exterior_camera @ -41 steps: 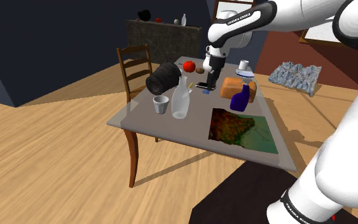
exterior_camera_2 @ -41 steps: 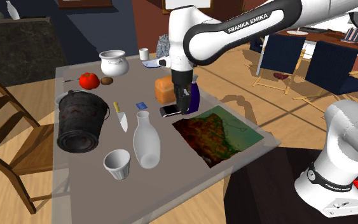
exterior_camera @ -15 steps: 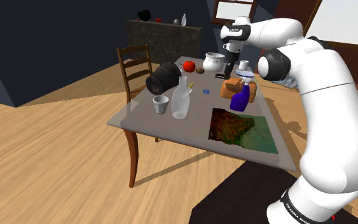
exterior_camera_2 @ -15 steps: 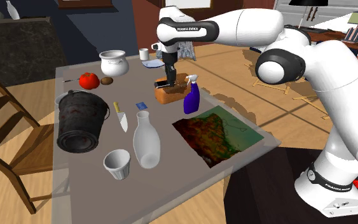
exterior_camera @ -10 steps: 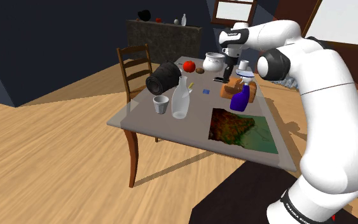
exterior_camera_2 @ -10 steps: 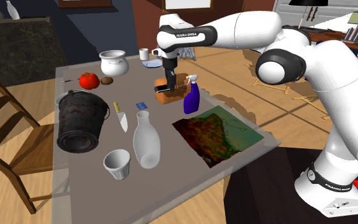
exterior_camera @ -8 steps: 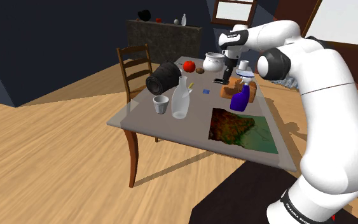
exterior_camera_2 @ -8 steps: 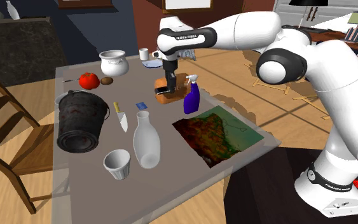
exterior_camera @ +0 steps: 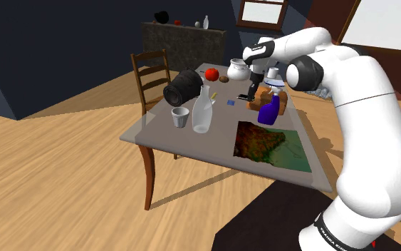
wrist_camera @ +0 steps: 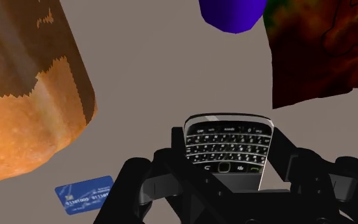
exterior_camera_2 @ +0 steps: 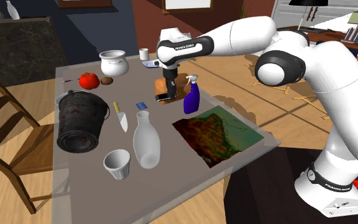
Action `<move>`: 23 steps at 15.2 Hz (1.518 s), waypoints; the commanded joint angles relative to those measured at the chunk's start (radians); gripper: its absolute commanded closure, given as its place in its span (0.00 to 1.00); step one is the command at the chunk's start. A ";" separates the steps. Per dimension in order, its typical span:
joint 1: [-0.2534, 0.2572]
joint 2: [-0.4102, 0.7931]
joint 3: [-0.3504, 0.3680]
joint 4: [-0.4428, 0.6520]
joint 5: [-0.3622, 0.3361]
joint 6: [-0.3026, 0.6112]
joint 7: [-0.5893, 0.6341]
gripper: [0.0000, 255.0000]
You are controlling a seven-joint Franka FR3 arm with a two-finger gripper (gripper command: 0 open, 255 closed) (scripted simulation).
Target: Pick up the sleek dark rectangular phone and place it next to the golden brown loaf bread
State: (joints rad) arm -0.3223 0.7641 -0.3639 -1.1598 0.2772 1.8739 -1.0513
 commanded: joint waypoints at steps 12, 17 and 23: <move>0.001 0.061 0.015 -0.075 0.021 0.133 -0.017 1.00; -0.001 0.092 0.022 -0.090 0.030 0.179 -0.023 1.00; -0.004 0.119 0.028 -0.095 0.037 0.210 -0.027 1.00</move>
State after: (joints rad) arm -0.3261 0.8817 -0.3360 -1.2534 0.3141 2.0813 -1.0776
